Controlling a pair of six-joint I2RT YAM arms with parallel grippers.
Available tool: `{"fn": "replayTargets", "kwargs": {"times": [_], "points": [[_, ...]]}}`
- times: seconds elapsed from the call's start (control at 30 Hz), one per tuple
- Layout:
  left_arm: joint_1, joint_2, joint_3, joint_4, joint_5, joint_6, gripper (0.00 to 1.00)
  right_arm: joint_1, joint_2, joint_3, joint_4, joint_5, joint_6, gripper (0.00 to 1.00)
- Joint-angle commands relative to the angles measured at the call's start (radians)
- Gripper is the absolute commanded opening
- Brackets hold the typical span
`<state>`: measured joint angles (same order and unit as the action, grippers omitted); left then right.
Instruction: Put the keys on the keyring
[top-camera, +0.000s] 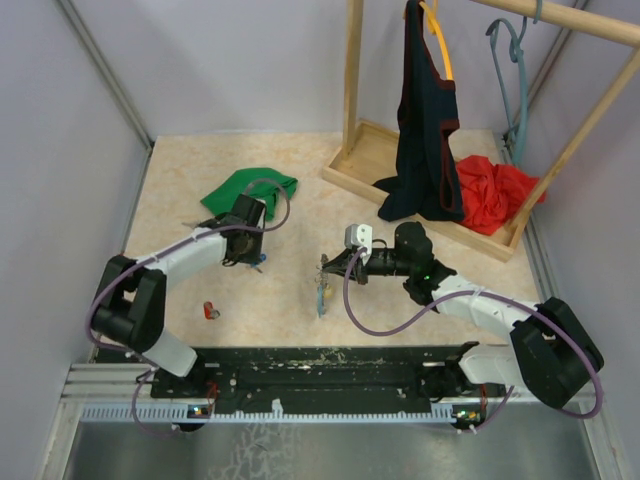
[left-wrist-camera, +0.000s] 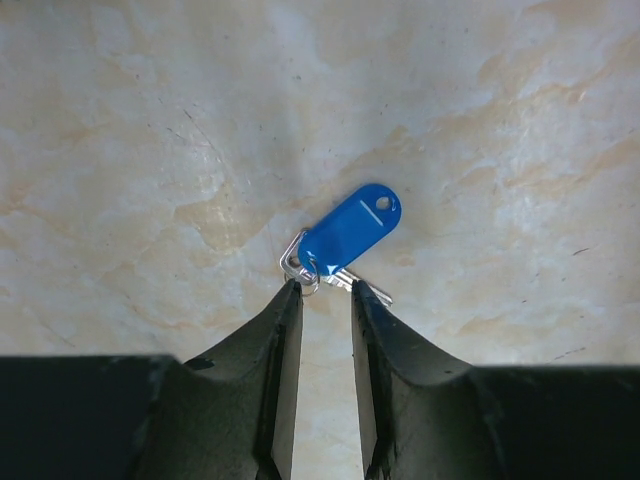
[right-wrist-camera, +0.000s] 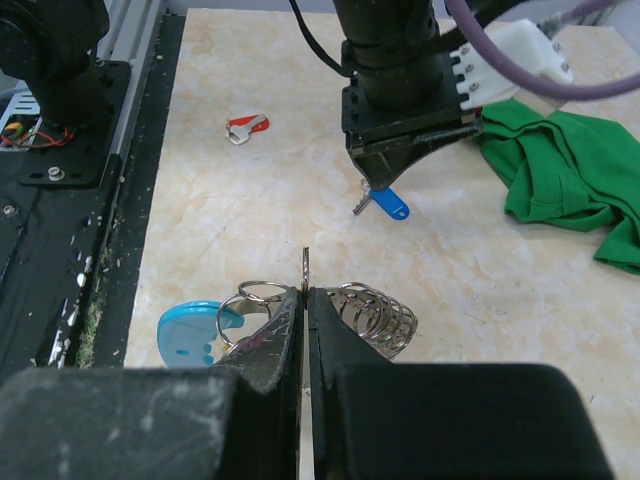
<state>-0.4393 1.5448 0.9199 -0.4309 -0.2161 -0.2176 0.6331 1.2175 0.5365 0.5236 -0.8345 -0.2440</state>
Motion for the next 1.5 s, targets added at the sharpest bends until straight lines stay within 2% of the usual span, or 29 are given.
{"fn": "replayTargets", "kwargs": {"times": [0.0, 0.87, 1.0, 1.2, 1.47], "points": [[-0.021, 0.075, 0.06, -0.108, -0.024, 0.09, 0.33, 0.011, -0.025, 0.031, 0.042, -0.018, -0.015, 0.0], [-0.064, 0.228, 0.156, -0.167, -0.077, 0.239, 0.31, 0.012, -0.028, 0.031, 0.041, -0.021, -0.014, 0.0], [-0.064, 0.238, 0.164, -0.165, -0.04, 0.276, 0.29, 0.011, -0.03, 0.031, 0.039, -0.023, -0.015, 0.0], [-0.064, 0.25, 0.158, -0.122, 0.09, 0.315, 0.27, 0.011, -0.034, 0.032, 0.035, -0.022, -0.018, 0.0], [-0.062, 0.228, 0.192, -0.155, 0.108, 0.345, 0.29, 0.01, -0.042, 0.032, 0.025, -0.021, -0.024, 0.0]]}}
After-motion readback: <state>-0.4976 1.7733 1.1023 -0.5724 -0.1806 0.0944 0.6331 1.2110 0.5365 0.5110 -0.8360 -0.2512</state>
